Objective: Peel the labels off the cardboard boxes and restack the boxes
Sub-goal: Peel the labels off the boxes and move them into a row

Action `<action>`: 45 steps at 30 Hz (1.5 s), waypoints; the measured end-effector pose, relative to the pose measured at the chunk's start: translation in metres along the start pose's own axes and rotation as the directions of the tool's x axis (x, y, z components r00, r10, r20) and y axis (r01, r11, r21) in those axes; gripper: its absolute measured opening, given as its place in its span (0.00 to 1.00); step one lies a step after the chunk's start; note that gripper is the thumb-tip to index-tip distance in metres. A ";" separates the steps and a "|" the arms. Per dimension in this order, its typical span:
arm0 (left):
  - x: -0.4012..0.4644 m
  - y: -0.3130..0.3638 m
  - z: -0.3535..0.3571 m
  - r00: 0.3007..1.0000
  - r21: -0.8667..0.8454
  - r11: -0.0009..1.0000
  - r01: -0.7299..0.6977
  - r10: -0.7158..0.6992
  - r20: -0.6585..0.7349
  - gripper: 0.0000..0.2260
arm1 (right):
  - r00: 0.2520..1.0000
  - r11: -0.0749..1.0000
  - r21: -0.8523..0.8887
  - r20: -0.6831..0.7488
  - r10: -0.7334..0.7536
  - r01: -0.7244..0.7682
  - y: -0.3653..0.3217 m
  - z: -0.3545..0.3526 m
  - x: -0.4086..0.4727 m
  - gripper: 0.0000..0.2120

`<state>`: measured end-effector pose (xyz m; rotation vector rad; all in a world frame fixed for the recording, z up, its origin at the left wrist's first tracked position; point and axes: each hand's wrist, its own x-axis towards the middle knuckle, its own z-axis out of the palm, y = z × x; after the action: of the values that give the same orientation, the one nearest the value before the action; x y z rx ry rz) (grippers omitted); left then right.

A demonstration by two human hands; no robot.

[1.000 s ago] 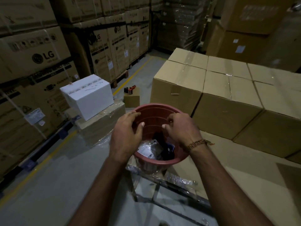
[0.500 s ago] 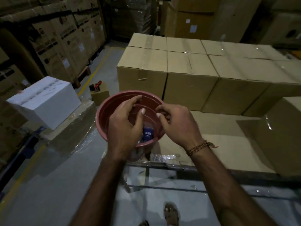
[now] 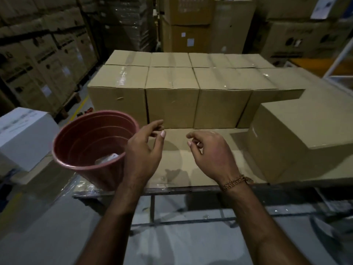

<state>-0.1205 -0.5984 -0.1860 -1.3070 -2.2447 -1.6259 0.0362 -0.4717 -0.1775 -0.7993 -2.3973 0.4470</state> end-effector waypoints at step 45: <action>-0.007 0.164 0.389 0.903 0.050 0.978 0.203 -0.207 0.377 0.20 | 0.887 0.788 -0.457 -0.005 0.462 -0.413 0.337 -0.241 0.019 0.23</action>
<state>0.1469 -0.2753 -0.2370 -1.5462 -2.6926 -1.5245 0.3185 -0.1699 -0.1388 -1.6001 -2.4346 0.1005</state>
